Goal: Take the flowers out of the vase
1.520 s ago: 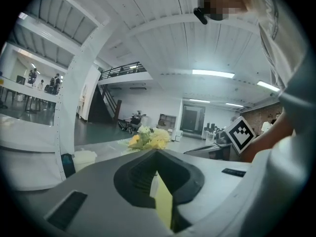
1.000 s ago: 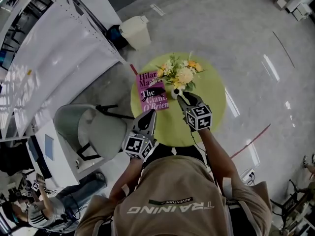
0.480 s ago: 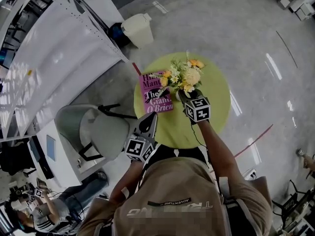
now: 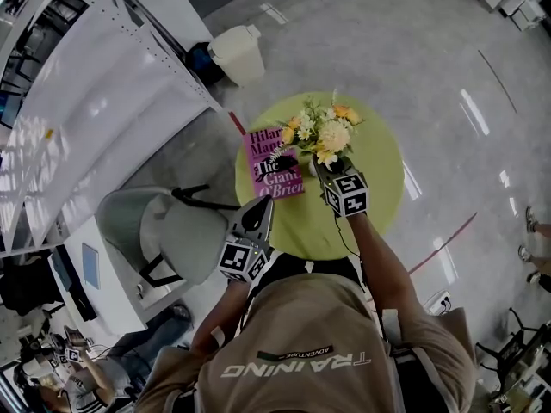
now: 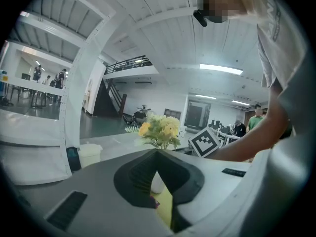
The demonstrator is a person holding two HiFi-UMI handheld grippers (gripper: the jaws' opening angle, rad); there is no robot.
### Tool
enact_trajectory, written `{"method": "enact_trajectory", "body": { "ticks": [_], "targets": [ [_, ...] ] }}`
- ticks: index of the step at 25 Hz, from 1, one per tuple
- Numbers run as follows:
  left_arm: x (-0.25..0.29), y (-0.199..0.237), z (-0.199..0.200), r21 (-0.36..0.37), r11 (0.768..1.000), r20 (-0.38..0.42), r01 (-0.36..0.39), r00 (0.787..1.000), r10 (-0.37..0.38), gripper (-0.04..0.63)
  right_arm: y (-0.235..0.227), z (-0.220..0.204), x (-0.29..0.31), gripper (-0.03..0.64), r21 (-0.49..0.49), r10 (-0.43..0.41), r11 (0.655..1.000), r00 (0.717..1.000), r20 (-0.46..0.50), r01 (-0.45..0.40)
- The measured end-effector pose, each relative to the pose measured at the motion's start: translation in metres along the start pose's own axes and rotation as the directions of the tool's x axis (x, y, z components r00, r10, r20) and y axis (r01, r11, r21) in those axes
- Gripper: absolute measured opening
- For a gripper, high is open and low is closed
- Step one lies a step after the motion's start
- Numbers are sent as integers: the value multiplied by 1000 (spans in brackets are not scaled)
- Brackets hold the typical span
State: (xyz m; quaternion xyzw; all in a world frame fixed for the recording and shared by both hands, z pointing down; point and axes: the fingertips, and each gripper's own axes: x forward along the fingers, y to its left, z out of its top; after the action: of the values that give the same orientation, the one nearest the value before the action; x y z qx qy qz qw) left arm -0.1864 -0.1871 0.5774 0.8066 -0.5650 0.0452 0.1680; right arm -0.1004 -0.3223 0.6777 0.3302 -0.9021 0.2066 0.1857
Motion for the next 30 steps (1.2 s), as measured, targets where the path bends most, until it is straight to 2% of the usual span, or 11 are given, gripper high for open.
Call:
{"method": "enact_trajectory", "body": {
  "ticks": [6, 11, 17, 23, 30],
  "targets": [
    [1, -7, 2, 6, 999, 17, 44, 999, -44, 2, 3, 45, -23, 54, -6, -15, 1000, 992, 122, 16],
    [2, -18, 8, 7, 997, 28, 81, 996, -82, 2, 3, 85, -47, 48, -3, -39, 999, 975, 219, 41],
    [3, -31, 9, 11, 992, 37, 124, 992, -124, 2, -4, 107, -81, 48, -14, -83, 996, 958, 276, 90],
    [13, -52, 15, 22, 986, 44, 168, 985, -169, 2, -28, 82, -112, 48, 5, -145, 989, 963, 227, 148],
    [23, -62, 14, 36, 982, 22, 186, 982, -186, 2, -52, 18, -127, 40, 73, -180, 982, 977, 114, 173]
  ]
}}
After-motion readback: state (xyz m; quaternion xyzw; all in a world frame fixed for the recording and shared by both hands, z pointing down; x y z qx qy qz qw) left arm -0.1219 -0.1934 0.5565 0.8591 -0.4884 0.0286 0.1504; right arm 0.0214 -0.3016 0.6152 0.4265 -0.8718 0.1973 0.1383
